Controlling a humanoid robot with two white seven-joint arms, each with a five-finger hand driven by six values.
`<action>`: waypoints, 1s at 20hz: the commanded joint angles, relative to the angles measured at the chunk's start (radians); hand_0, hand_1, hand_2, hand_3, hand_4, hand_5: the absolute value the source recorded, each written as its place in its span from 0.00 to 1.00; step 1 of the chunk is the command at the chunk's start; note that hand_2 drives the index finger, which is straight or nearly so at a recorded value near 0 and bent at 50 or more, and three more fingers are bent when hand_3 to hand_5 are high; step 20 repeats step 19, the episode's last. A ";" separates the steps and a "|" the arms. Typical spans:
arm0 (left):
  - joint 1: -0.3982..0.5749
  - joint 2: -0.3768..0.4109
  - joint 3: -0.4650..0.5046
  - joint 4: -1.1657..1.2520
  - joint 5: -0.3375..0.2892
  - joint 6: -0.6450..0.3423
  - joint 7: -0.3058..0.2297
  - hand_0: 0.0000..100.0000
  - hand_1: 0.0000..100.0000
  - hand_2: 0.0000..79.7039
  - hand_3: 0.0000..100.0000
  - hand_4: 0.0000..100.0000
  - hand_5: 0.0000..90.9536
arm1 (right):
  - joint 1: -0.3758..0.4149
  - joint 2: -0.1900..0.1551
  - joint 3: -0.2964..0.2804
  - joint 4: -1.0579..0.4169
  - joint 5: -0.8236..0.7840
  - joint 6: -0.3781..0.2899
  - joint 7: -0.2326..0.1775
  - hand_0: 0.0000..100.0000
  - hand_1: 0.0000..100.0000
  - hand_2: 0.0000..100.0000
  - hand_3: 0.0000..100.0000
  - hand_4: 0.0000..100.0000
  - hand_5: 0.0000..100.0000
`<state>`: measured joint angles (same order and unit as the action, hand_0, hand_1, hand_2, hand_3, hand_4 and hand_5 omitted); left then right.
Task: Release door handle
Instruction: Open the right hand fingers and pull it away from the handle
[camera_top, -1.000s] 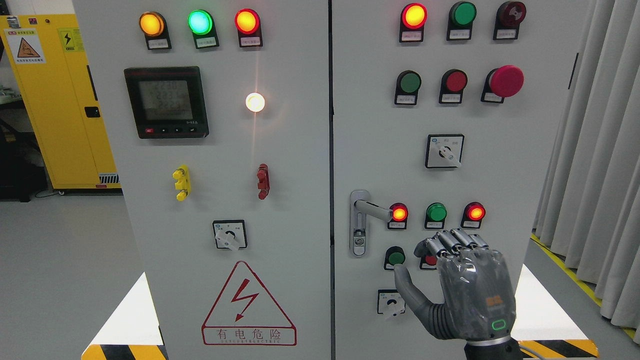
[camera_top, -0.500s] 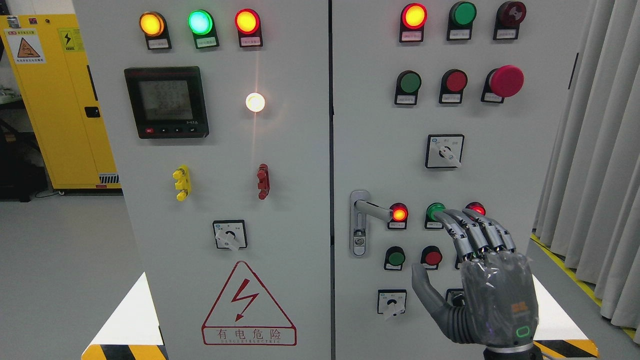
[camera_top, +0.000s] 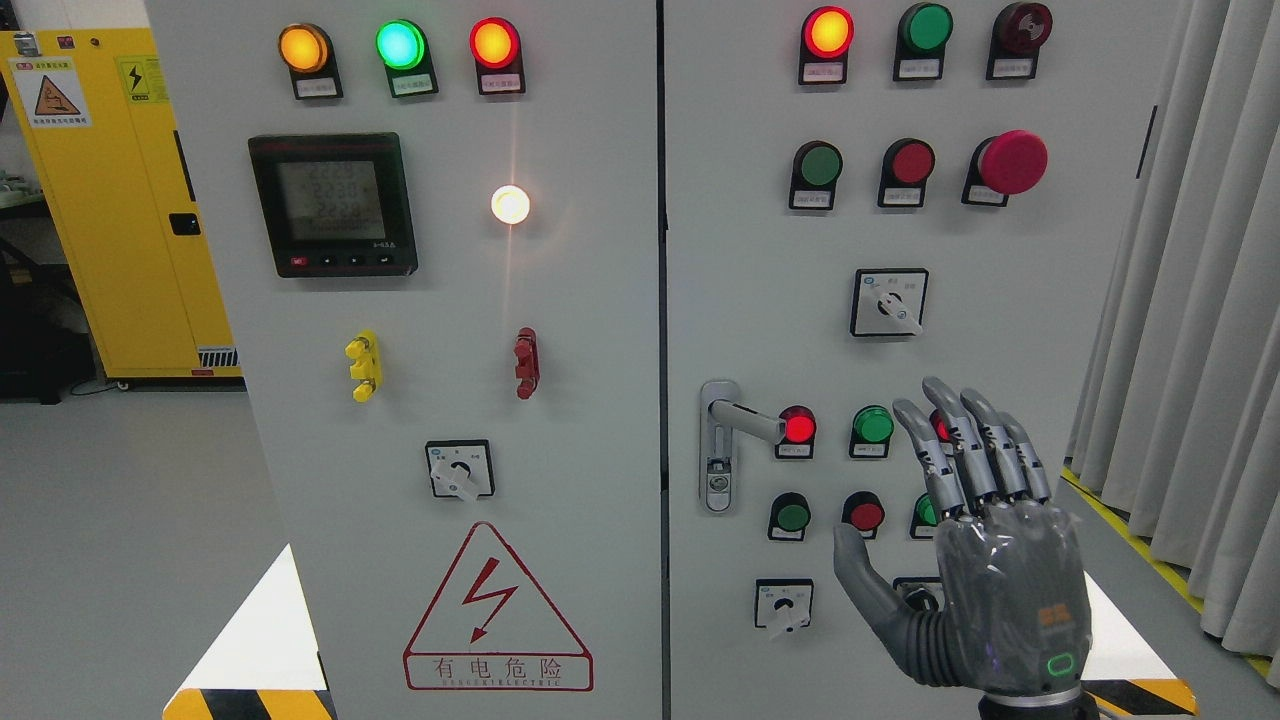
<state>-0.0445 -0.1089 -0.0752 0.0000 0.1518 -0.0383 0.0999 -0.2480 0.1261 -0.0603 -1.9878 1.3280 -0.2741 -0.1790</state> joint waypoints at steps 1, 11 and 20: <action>0.000 0.000 0.000 -0.012 0.000 0.000 0.000 0.12 0.56 0.00 0.00 0.00 0.00 | 0.000 0.004 -0.007 -0.009 -0.001 0.000 0.006 0.51 0.39 0.00 0.00 0.00 0.00; 0.000 0.000 0.000 -0.012 0.000 0.000 0.000 0.12 0.56 0.00 0.00 0.00 0.00 | 0.016 0.009 0.022 -0.008 -0.003 0.000 0.003 0.51 0.38 0.00 0.00 0.00 0.00; 0.000 0.000 0.000 -0.012 0.000 0.000 0.000 0.12 0.56 0.00 0.00 0.00 0.00 | 0.055 0.007 0.025 -0.009 -0.067 0.001 0.003 0.51 0.36 0.00 0.00 0.00 0.00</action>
